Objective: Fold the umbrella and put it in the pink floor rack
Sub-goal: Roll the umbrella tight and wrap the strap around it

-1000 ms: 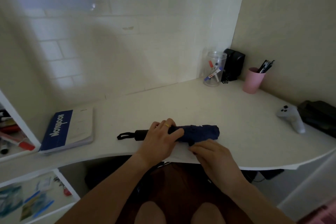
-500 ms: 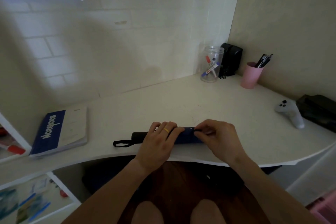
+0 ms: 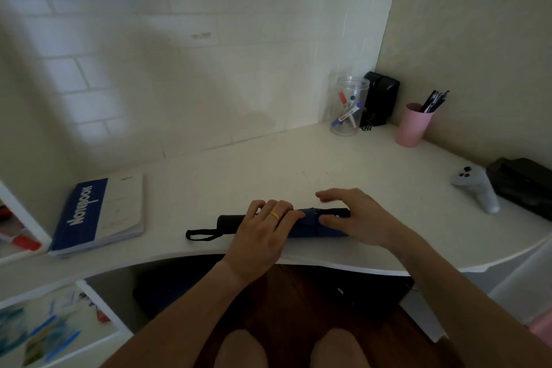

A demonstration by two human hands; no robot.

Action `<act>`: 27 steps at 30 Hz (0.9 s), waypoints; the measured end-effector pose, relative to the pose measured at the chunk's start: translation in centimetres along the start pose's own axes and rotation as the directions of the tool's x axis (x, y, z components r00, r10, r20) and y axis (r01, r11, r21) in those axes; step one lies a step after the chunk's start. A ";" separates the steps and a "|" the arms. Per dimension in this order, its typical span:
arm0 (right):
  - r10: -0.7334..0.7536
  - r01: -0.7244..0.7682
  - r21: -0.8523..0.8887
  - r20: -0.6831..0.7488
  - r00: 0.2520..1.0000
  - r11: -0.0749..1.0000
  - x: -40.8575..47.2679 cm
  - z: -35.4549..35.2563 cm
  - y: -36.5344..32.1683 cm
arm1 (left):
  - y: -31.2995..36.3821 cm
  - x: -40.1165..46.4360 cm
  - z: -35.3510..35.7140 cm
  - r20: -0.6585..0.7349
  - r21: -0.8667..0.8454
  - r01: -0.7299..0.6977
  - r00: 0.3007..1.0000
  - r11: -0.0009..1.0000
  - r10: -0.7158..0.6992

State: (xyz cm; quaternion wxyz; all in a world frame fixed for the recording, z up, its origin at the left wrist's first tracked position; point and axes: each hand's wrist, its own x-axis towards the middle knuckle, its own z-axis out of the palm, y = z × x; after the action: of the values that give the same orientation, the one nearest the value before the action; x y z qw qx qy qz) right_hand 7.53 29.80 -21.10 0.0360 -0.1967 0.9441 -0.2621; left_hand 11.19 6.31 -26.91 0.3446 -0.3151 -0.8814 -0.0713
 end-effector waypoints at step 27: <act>-0.134 0.131 -0.052 -0.644 0.754 0.990 -3.4 3.5 -12.0 | 2.1 12.6 -11.1 0.562 -0.826 0.316 0.408 -0.466 -0.719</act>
State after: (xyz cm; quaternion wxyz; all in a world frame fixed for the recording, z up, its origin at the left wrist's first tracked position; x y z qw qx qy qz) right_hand 15.46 20.01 -18.07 -0.3097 -0.1610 0.8829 -0.3140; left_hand 11.66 10.53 -10.54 0.0506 0.0825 -0.5014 -0.8598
